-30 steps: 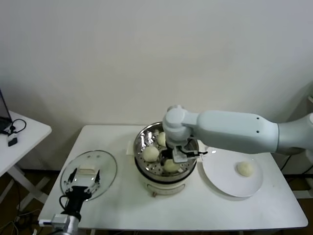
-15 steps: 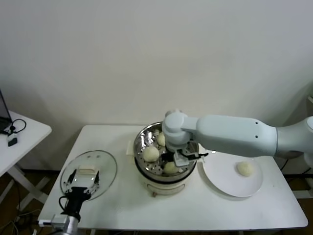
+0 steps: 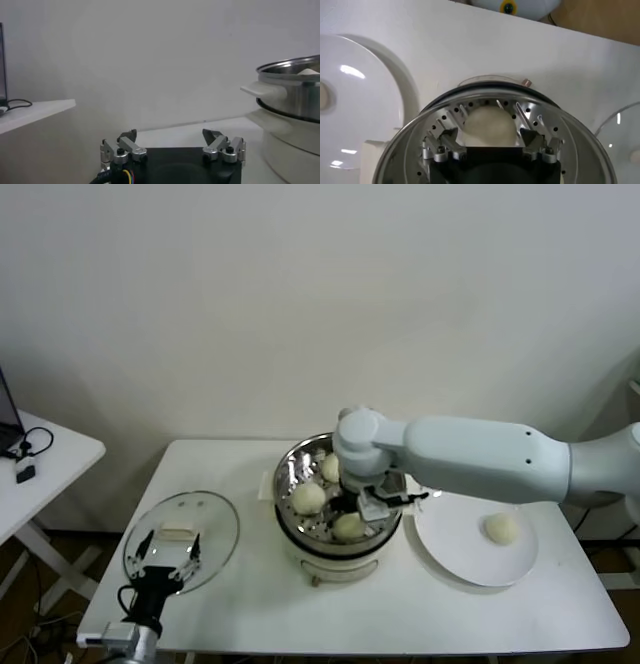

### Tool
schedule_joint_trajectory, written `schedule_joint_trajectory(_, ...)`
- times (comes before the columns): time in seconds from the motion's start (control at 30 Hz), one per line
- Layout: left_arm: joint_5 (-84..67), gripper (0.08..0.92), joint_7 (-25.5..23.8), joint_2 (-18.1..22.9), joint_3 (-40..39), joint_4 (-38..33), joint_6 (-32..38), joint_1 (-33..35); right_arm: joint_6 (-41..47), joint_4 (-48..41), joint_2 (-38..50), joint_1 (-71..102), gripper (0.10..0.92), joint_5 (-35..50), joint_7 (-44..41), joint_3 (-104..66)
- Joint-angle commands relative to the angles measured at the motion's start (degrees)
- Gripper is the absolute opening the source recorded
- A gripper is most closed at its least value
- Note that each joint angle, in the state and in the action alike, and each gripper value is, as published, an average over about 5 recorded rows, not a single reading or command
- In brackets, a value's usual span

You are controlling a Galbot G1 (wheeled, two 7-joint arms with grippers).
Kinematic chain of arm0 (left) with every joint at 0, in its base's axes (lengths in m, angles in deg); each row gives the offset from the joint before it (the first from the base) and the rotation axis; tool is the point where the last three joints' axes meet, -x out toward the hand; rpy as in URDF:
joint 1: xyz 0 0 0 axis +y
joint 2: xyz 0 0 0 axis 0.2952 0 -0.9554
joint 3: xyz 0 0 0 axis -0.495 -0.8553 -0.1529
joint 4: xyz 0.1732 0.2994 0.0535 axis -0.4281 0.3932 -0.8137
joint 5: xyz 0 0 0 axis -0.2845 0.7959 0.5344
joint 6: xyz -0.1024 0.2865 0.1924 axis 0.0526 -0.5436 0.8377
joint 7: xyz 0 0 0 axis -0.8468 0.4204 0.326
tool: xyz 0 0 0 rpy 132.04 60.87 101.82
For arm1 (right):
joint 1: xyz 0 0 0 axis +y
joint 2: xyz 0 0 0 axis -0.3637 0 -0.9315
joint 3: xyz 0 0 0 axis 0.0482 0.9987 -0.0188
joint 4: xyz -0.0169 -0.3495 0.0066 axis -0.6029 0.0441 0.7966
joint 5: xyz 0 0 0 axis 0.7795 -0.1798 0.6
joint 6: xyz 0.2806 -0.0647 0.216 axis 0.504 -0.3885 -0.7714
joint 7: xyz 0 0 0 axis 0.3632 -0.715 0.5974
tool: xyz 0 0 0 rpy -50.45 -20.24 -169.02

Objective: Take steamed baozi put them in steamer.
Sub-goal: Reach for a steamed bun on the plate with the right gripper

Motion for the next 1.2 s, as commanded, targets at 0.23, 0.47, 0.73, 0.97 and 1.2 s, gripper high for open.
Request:
schedule_joint_trajectory(0.23, -0.03, 0.823, 0.36, -1.19, -0.24, 1.11, 0.19, -0.91, 1.29, -3.49, 7.13, -15.26, 0.823, 10.84, 0.21, 0.94)
schedule_joint_trajectory(0.47, -0.57, 0.823, 0.5, -2.89, -0.34, 1.92, 0.62, -1.98, 21.08, -12.12, 15.78, -22.01, 0.823, 21.85, 2.28, 10.04)
schedule_joint_trajectory(0.73, -2.3, 0.823, 0.56, -3.68, -0.29, 1.12, 0.6, -2.45, 36.13, -19.49, 26.72, -17.59, 0.823, 31.94, 4.71, 13.71)
schedule_joint_trajectory(0.97, -1.33, 0.823, 0.67, -3.83, -0.53, 1.22, -0.09, -3.06, 39.35, -21.3, 32.6, 2.74, 0.823, 27.01, 3.62, -1.15)
schedule_joint_trajectory(1.2, -0.13, 0.823, 1.24, -3.23, 0.34, 0.76, -1.03, -3.04, 31.48, -29.09, 29.63, 17.2, 0.823, 7.44, -0.2, -14.36)
